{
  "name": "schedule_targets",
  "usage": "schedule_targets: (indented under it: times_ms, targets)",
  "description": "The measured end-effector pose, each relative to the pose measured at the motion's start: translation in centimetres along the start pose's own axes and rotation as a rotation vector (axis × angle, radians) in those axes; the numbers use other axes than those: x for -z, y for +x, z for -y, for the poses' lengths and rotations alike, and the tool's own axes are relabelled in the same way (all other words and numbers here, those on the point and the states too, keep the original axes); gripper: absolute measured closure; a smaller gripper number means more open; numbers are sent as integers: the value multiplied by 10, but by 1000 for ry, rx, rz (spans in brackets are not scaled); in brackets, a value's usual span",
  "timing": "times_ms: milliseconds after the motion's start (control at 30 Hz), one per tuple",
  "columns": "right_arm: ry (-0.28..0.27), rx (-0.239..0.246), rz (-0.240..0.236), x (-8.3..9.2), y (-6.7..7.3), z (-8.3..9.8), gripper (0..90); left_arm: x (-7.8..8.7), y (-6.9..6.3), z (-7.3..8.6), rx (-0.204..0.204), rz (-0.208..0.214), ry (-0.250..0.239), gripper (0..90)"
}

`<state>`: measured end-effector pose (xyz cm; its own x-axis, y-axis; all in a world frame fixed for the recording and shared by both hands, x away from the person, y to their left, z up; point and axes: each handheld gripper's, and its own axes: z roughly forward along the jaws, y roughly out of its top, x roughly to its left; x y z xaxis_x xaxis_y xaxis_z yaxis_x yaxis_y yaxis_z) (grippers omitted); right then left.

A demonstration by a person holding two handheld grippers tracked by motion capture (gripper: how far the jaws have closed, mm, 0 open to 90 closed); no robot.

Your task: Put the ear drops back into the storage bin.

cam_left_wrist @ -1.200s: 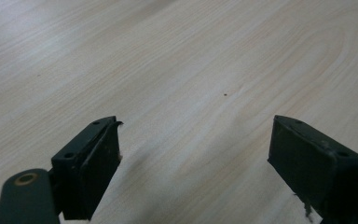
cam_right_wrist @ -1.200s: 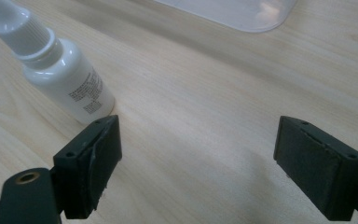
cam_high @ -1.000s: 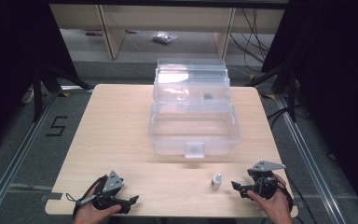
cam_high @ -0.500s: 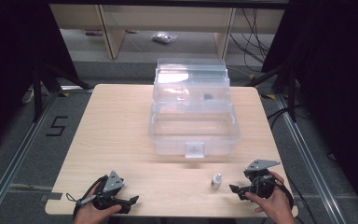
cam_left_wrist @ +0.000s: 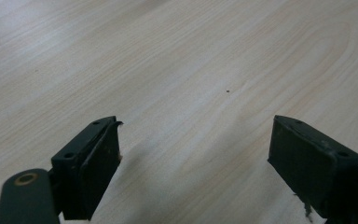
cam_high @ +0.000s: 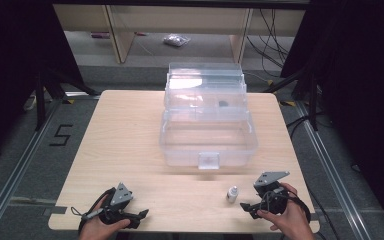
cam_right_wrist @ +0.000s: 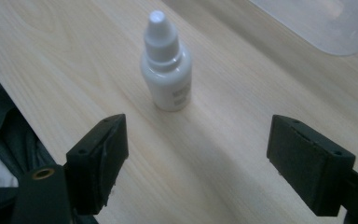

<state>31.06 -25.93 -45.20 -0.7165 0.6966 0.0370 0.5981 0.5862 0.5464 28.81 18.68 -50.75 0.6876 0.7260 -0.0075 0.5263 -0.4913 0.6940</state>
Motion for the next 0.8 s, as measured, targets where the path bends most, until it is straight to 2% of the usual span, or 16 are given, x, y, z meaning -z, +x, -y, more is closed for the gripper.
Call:
schedule_targets:
  times_ms: [33,67,200,233,267,300,367,467,500,533,600,633,667,700,733,800]
  targets:
    - [-8,15,12,-1,1,-1,219,1,0,0,-5,2,1,159]
    - [-3,25,12,-1,1,-3,221,3,3,0,-43,1,33,159]
    - [3,50,0,-1,4,-9,224,3,1,0,-21,1,15,159]
    - [29,60,3,0,6,-13,228,3,1,0,-20,2,15,159]
    - [37,65,-2,0,8,-16,231,3,3,-1,-43,-10,36,159]
    - [40,66,-7,0,9,-17,233,0,0,0,-1,-18,-2,159]
    - [47,79,-9,-1,9,-19,234,1,0,0,1,-8,-4,159]
    - [61,61,-8,-1,12,-21,235,1,0,0,0,-5,-2,159]
    - [51,116,-7,-3,8,-23,235,1,0,0,5,-6,-7,159]
    - [70,85,-17,-2,11,-23,237,4,2,0,-26,1,20,158]
    - [70,109,-15,-5,11,-26,239,2,1,0,-7,1,8,159]
    - [80,111,-20,-4,12,-28,241,2,3,0,-27,3,28,159]
    - [80,111,-20,-4,12,-28,241,2,3,0,-27,3,28,159]
    - [79,139,-16,-5,12,-31,242,2,3,0,-21,6,25,159]
    - [80,129,-13,-5,13,-31,242,3,3,0,-34,2,32,159]
    - [91,135,-15,-4,14,-33,244,3,4,0,-34,2,31,159]
